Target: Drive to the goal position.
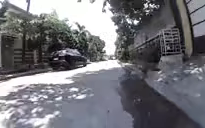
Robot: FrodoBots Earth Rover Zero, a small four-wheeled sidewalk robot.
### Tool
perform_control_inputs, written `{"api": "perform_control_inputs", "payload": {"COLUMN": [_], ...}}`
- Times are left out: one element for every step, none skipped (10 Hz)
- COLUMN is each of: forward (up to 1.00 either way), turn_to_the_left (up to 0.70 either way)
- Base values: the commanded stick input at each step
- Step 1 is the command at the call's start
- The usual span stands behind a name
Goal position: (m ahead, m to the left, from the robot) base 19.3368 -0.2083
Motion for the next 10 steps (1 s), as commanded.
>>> {"api": "perform_control_inputs", "payload": {"forward": [1.0, 1.0, 1.0, 1.0, 1.0, 1.0, 1.0, 1.0, 1.0, 1.0], "turn_to_the_left": [0.0, 0.0, 0.0, 0.0, -0.02, -0.21, -0.39, -0.4, -0.37, -0.2]}}
